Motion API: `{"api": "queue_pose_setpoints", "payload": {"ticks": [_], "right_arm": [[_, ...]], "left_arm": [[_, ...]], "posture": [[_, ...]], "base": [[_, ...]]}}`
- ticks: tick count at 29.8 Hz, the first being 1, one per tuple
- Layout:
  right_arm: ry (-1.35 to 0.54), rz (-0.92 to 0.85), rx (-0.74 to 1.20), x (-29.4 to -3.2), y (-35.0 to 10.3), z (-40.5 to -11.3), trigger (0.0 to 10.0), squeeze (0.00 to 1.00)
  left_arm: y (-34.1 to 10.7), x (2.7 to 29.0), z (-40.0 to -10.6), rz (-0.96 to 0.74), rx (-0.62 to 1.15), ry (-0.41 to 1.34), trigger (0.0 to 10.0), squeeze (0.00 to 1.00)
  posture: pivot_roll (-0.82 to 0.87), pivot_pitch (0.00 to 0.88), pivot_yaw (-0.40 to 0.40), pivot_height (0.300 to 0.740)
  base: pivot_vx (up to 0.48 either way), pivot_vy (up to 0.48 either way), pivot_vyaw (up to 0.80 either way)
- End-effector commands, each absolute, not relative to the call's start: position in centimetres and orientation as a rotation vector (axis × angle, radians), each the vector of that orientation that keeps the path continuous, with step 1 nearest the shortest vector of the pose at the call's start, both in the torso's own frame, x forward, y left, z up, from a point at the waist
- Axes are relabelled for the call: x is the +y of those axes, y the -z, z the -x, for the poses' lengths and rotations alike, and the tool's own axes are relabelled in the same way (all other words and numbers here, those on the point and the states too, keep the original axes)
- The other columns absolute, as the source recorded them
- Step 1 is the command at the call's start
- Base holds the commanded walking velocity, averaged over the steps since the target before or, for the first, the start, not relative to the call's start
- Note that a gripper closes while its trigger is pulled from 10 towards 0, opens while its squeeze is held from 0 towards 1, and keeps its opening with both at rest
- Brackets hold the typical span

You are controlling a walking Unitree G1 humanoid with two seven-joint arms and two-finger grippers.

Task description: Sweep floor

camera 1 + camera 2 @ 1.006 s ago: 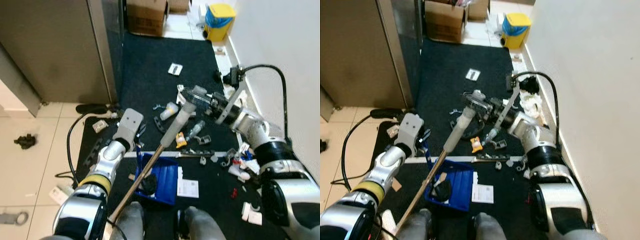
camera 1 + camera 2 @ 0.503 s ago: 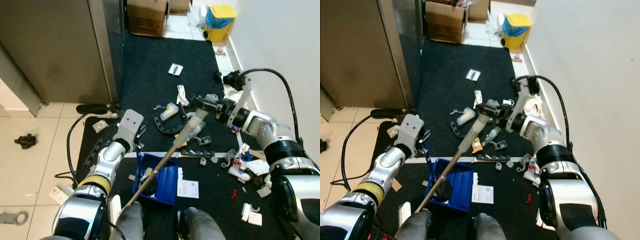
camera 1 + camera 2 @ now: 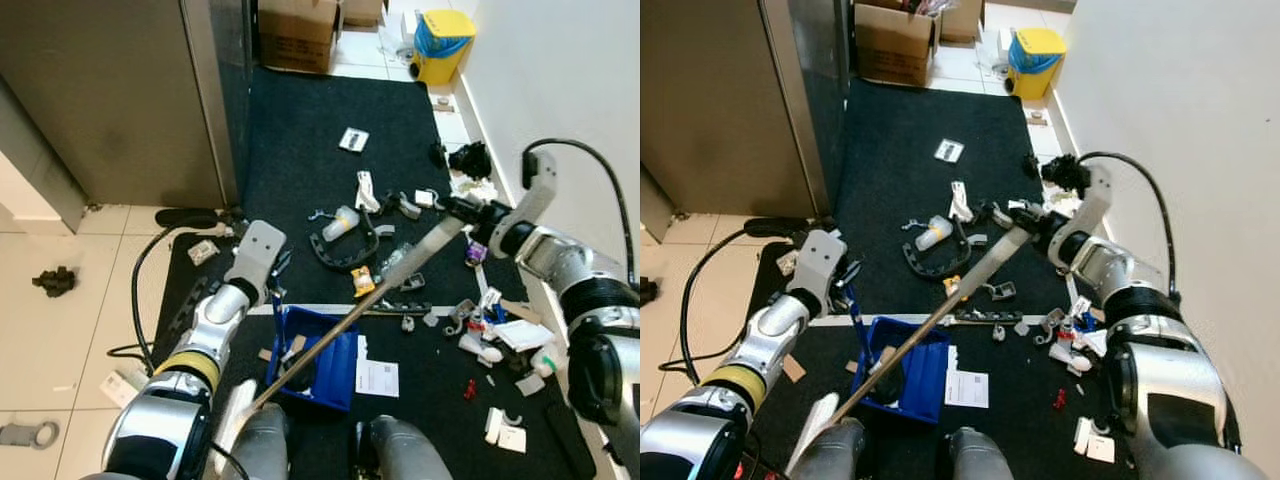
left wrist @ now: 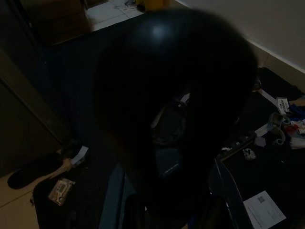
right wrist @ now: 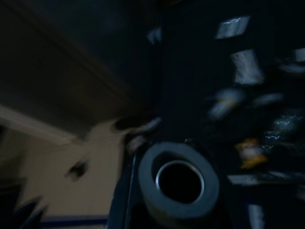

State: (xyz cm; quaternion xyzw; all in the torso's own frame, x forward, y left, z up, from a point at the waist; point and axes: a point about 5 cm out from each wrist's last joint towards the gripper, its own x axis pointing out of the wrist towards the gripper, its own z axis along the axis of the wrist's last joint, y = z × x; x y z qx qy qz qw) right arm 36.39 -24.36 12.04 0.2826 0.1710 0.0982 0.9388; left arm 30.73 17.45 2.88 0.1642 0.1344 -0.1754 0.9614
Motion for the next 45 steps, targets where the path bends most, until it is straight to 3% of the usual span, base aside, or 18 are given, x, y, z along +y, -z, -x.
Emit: {"api": "queue_pose_setpoints", "payload": {"ticks": [1,8,16,22,28,36,45], "right_arm": [[-0.112,-0.565,0.256,-26.5,-13.7,-36.7,10.0,0.00],[-0.092,-0.631,0.190,-27.0,-14.6,-36.9,10.0,0.00],[-0.088,-0.540,0.224,-26.3,-14.0,-37.1,10.0,0.00],[-0.077,-0.402,0.178,-26.0,-14.2,-37.3,10.0,0.00],[-0.095,-0.175,0.069,-24.7,-14.5,-37.5,10.0,0.00],[-0.012,-0.136,-0.059,-25.2,-15.8,-37.6,10.0,0.00],[-0.086,0.031,-0.054,-24.1,-14.0,-36.7,10.0,0.00]], "left_arm": [[0.9,21.7,-27.2,-0.482,0.524,0.277,0.0,0.00],[-0.1,24.7,-27.3,-0.563,0.516,0.145,0.0,0.00],[-2.2,28.1,-27.9,-0.613,0.473,0.023,0.0,0.00],[-1.7,26.9,-27.7,-0.571,0.469,0.120,0.0,0.00],[-0.4,23.7,-27.3,-0.561,0.482,0.308,0.0,0.00],[-0.5,23.1,-27.7,-0.584,0.494,0.349,0.0,0.00],[-0.2,21.7,-28.2,-0.602,0.528,0.389,0.0,0.00]], "posture": [[0.09,0.063,-0.118,0.740],[0.09,0.054,-0.113,0.740],[0.10,0.053,-0.115,0.740],[0.11,0.064,-0.117,0.740],[0.11,0.070,-0.118,0.740],[0.11,0.075,-0.118,0.740],[0.10,0.111,-0.113,0.740]], "base": [[0.000,0.000,0.00],[0.000,0.000,0.00],[0.000,0.000,0.00],[0.000,0.000,0.00],[0.000,0.000,0.00],[0.000,0.000,0.00],[0.000,0.000,0.00]]}}
